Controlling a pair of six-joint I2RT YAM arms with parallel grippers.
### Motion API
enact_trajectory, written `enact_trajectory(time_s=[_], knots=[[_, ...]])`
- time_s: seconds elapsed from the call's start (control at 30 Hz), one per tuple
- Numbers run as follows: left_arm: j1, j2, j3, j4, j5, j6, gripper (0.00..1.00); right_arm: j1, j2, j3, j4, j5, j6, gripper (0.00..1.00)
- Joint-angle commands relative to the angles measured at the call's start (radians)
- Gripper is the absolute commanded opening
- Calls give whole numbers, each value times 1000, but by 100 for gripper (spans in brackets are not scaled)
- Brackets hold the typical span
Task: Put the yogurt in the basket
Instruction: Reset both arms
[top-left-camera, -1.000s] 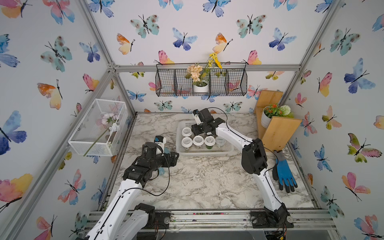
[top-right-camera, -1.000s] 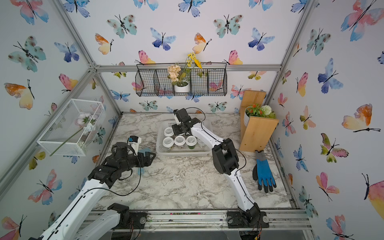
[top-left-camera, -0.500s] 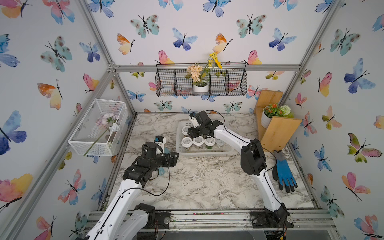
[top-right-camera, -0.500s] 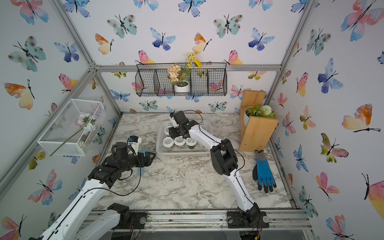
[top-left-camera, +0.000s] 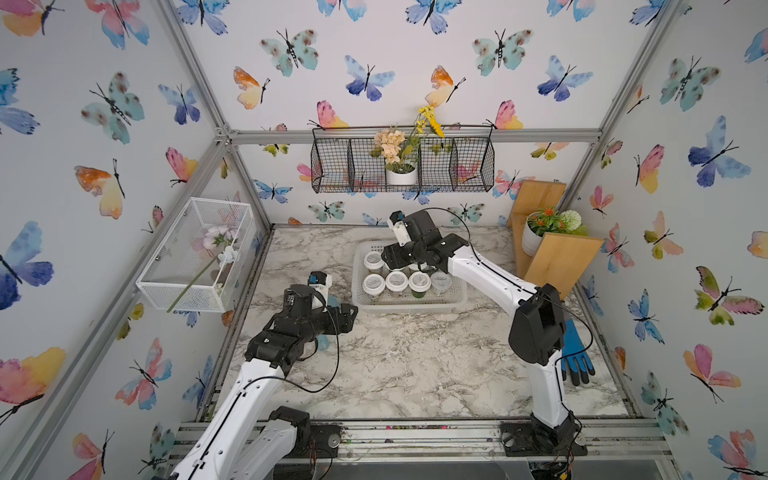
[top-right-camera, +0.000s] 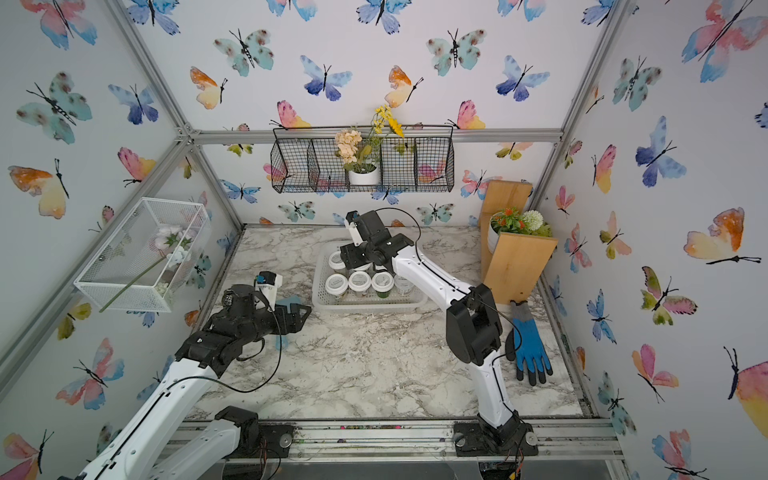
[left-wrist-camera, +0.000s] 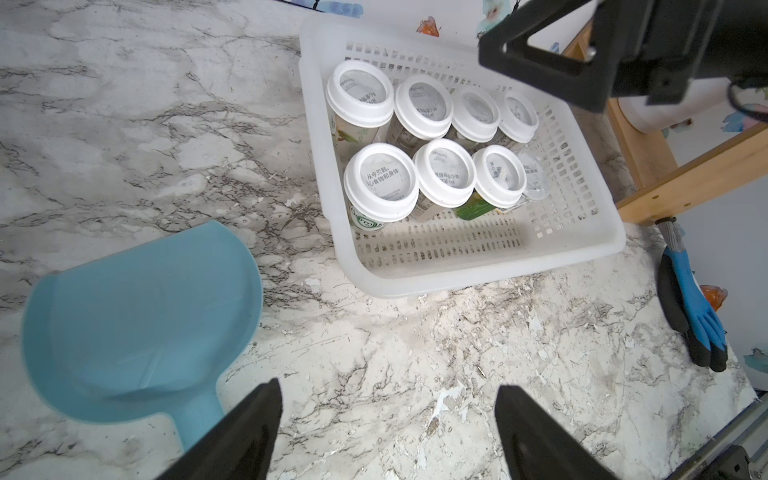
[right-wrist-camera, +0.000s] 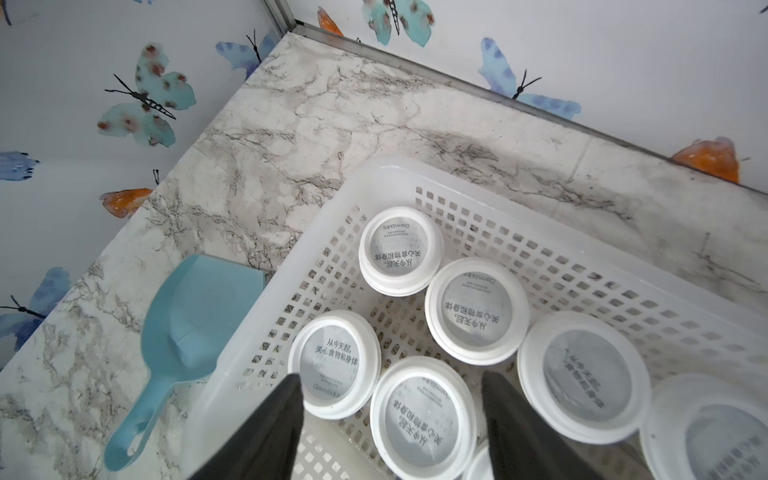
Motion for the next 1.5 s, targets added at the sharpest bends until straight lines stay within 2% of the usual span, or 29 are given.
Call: enact_trajectory(time_s=[0.0, 0.33, 0.73, 0.83, 0.9, 0.97, 1.03, 1.47], knots=[[6, -20, -15, 11, 21, 2, 86, -1, -28, -79, 11, 63, -8, 75], [6, -23, -17, 13, -1, 5, 88, -1, -216, -313, 58, 84, 19, 78], [6, -19, -10, 7, -28, 13, 91, -1, -533, -612, 14, 208, 37, 86], [7, -25, -12, 7, -34, 10, 92, -1, -593, -688, 19, 254, 42, 90], [6, -27, -14, 9, -36, 10, 92, -2, -615, -729, 23, 306, 45, 97], [6, -24, -15, 12, -34, 11, 92, -12, -622, -755, 29, 320, 45, 100], [6, -20, -14, 12, -32, 13, 92, -29, -618, -765, 37, 286, 44, 98], [6, -1, -13, 11, -7, 19, 88, -62, -448, -675, 33, 113, 17, 66]])
